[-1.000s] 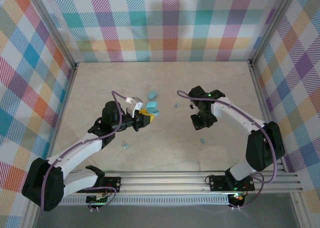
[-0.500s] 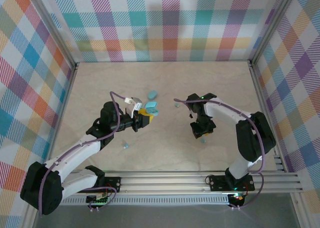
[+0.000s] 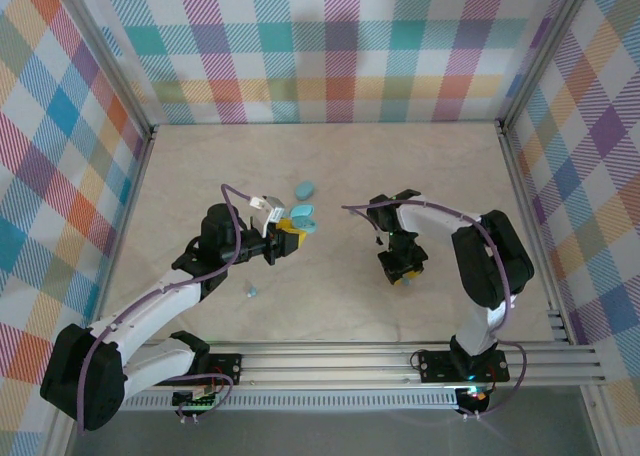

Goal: Insert wireless bluetooth earbuds into charging case

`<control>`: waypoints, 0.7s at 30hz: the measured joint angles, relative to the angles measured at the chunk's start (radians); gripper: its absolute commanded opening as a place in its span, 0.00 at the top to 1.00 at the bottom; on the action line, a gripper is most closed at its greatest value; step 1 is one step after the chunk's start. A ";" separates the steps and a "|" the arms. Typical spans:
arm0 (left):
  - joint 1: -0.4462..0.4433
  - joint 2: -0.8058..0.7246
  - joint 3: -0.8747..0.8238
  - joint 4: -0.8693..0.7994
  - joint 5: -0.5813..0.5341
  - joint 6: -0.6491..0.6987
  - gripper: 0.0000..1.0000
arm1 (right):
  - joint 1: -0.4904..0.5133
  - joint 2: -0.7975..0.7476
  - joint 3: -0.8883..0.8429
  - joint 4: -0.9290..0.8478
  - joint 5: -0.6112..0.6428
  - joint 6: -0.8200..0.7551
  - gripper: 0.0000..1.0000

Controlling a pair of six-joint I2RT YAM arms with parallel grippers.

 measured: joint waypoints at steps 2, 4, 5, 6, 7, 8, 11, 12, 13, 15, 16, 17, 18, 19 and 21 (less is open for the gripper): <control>0.000 -0.002 0.000 -0.007 0.000 0.000 1.00 | 0.000 0.020 0.000 -0.004 0.003 0.000 0.63; 0.000 -0.003 0.000 -0.011 0.000 0.000 1.00 | 0.000 0.047 0.000 -0.006 0.006 0.000 0.63; 0.000 -0.004 0.000 -0.011 0.000 0.000 1.00 | 0.000 0.061 0.000 -0.007 0.006 0.000 0.63; 0.000 -0.007 0.000 -0.011 0.000 0.000 1.00 | 0.000 0.072 0.001 -0.012 0.008 0.000 0.63; 0.000 -0.010 0.000 -0.012 0.000 0.000 1.00 | 0.000 0.080 0.004 -0.021 0.012 0.000 0.64; 0.000 -0.014 0.000 -0.014 0.000 0.000 1.00 | 0.000 0.084 0.007 -0.027 0.014 0.000 0.64; 0.000 -0.025 0.000 -0.014 -0.002 0.003 1.00 | 0.000 0.086 0.012 -0.033 0.018 0.000 0.68; 0.000 -0.028 0.000 -0.014 -0.004 0.003 1.00 | 0.000 0.086 0.012 -0.034 0.018 0.000 0.69; 0.000 -0.031 0.000 -0.014 -0.005 0.003 1.00 | 0.000 0.086 0.013 -0.034 0.018 0.000 0.70; 0.000 -0.032 0.000 -0.014 -0.005 0.003 1.00 | 0.000 0.086 0.015 -0.035 0.022 -0.003 0.72; 0.000 -0.032 0.000 -0.014 -0.005 0.003 1.00 | 0.000 0.086 0.017 -0.036 0.022 -0.003 0.73; 0.001 -0.032 0.000 -0.016 -0.005 0.003 1.00 | 0.000 0.086 0.019 -0.036 0.023 -0.003 0.74; 0.001 -0.032 0.000 -0.016 -0.005 0.003 1.00 | 0.000 0.086 0.022 -0.035 0.024 -0.004 0.75; 0.003 -0.032 0.000 -0.018 -0.005 0.003 1.00 | 0.000 0.086 0.025 -0.034 0.025 -0.004 0.76; 0.004 -0.032 0.000 -0.024 -0.005 0.003 1.00 | 0.000 0.086 0.031 -0.029 0.025 -0.007 0.79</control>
